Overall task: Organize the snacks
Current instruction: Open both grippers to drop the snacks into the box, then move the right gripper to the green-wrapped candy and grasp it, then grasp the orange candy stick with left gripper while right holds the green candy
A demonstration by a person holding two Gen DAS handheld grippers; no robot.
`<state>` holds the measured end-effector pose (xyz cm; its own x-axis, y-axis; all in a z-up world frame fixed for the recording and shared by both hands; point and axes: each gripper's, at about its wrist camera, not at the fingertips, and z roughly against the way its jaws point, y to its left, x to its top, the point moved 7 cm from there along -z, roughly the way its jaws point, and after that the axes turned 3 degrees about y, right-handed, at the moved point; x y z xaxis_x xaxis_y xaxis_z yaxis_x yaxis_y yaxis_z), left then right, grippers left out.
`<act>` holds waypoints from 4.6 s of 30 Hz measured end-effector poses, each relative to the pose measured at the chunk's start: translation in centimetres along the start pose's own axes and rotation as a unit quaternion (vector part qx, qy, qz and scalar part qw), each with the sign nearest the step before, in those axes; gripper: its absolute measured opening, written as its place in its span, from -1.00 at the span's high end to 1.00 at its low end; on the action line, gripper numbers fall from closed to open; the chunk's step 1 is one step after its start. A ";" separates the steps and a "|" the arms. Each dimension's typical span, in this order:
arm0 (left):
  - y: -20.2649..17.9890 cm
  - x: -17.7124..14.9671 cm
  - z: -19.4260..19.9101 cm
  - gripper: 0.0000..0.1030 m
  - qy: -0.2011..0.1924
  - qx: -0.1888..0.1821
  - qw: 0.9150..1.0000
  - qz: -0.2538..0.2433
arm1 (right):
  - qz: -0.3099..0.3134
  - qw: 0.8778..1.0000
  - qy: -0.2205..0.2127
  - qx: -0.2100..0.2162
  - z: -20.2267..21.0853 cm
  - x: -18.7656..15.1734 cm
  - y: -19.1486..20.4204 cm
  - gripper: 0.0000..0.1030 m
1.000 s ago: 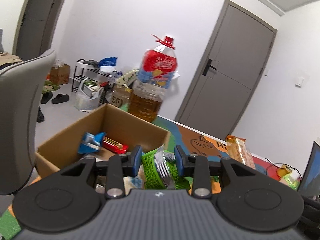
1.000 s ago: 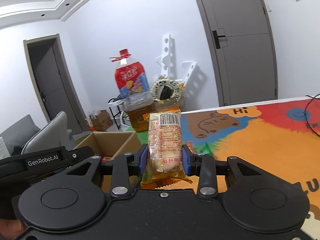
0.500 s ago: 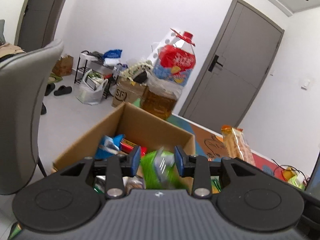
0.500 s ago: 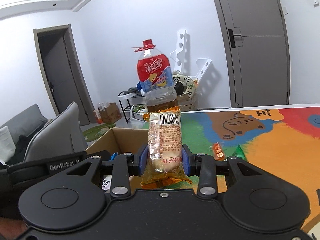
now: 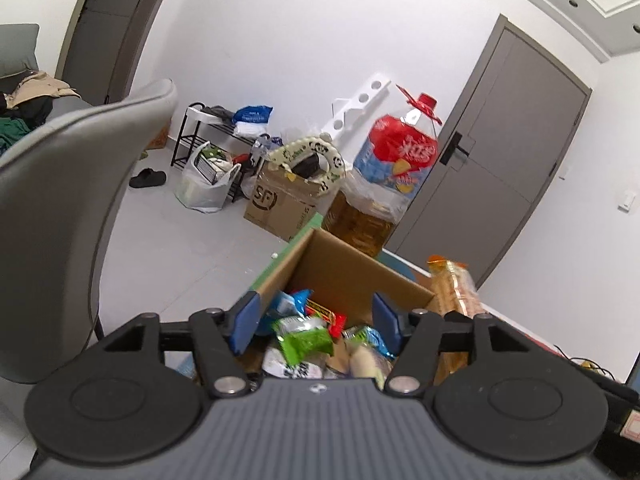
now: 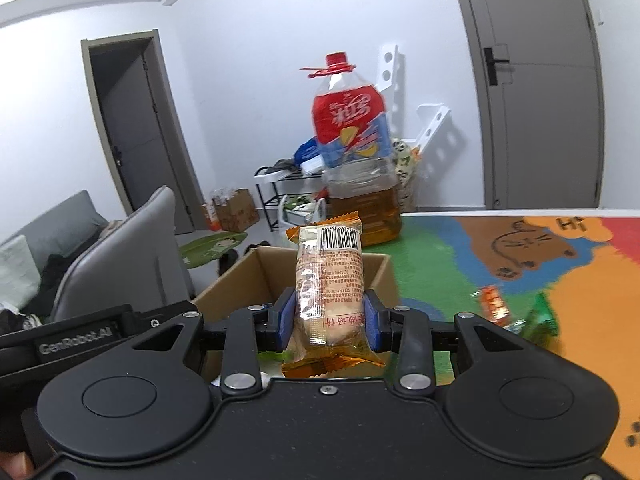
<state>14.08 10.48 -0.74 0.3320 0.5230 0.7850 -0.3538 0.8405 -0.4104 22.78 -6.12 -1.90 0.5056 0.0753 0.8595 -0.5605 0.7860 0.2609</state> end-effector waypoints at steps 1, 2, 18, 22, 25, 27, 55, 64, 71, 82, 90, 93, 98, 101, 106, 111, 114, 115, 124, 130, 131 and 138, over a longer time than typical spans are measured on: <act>0.2 0.2 0.1 -0.26 -0.002 0.003 1.000 0.001 | -0.006 1.000 -0.001 0.012 -0.1 0.0 0.2 0.27; 0.4 0.2 0.1 -0.33 -0.003 0.006 1.000 0.002 | -0.012 1.000 -0.001 0.022 -0.1 0.1 0.4 0.11; -1.7 -0.7 0.0 -0.75 -0.012 0.026 1.000 -0.009 | -0.026 0.998 -0.005 -0.050 2.7 -0.9 -4.9 -0.63; -3.4 -0.9 0.2 -0.75 -0.006 0.011 1.000 -0.019 | -0.033 0.998 -0.007 -0.053 3.5 -1.0 -6.4 -0.66; -4.7 -1.4 0.4 -0.75 -0.004 0.005 0.999 -0.031 | -0.038 0.998 -0.008 -0.055 4.0 -1.2 -7.4 -0.66; -5.5 -1.9 0.3 -0.76 0.001 0.000 0.999 -0.036 | -0.042 0.998 -0.008 -0.055 4.3 -1.3 -8.1 -0.66; -16.1 -7.2 -4.2 -0.39 0.041 -0.071 0.990 -0.118 | -0.080 0.993 0.008 -0.087 5.4 -3.3 -18.0 -0.30; -16.9 -7.9 -7.5 -0.23 0.048 -0.032 0.991 -0.122 | -0.074 0.994 0.043 -0.061 1.5 -2.5 -19.0 -0.21; -18.2 -7.5 -8.4 -0.10 0.035 -0.032 0.993 -0.112 | -0.060 0.995 0.066 -0.051 -0.9 -1.9 -19.3 -0.21; -17.8 -8.2 -11.6 -0.08 0.055 -0.016 0.992 -0.110 | -0.057 0.994 0.095 -0.023 -4.7 -3.5 -18.9 0.48; -17.7 -9.3 -14.0 -0.07 0.076 0.000 0.991 -0.113 | -0.069 0.994 0.078 -0.030 -4.0 -3.2 -20.3 0.56; -18.0 -9.4 -14.8 -0.07 0.078 0.004 0.990 -0.115 | -0.083 0.993 0.073 -0.039 -3.6 -3.1 -21.4 0.56; -18.7 -9.8 -15.8 -0.08 0.083 0.010 0.989 -0.120 | -0.103 0.991 0.067 -0.047 -3.2 -2.9 -22.8 0.56; -19.0 -10.2 -16.7 -0.11 0.090 0.013 0.988 -0.123 | -0.107 0.991 0.060 -0.058 -2.9 -2.7 -23.5 0.56; -18.7 -10.4 -18.2 -0.18 0.098 0.024 0.987 -0.124 | -0.129 0.987 0.058 -0.078 -2.5 -2.8 -25.2 0.56; -19.3 -10.6 -19.1 -0.20 0.100 0.025 0.987 -0.125 | -0.138 0.986 0.052 -0.080 -2.1 -2.7 -25.6 0.56; -20.0 -10.9 -19.8 -0.20 0.103 0.021 0.985 -0.136 | -0.137 0.986 0.051 -0.080 -2.0 -2.6 -25.7 0.56; -20.1 -11.1 -20.0 -0.20 0.106 0.021 0.985 -0.138 | -0.137 0.986 0.051 -0.080 -2.0 -2.6 -25.7 0.56; -20.1 -11.6 -20.8 0.45 0.111 0.024 0.981 -0.154 | -0.140 0.984 0.055 -0.098 -2.1 -2.8 -26.6 0.56; -20.3 -11.7 -19.5 0.55 0.111 0.011 0.982 -0.154 | -0.135 0.985 0.046 -0.092 -1.6 -2.4 -26.0 0.55; -20.3 -11.6 -19.2 0.60 0.109 0.009 0.982 -0.153 | -0.134 0.986 0.043 -0.092 -1.5 -2.3 -25.8 0.55; -20.2 -11.3 -16.2 1.00 0.106 -0.013 0.984 -0.146 | -0.135 0.986 0.019 -0.094 -0.1 -1.5 -25.1 0.56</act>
<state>31.63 -10.09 -8.80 0.5915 0.2751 0.7579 -0.1960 0.9609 -0.1958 36.11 -25.92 -9.80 0.6466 -0.1323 0.7513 -0.2719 0.8802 0.3890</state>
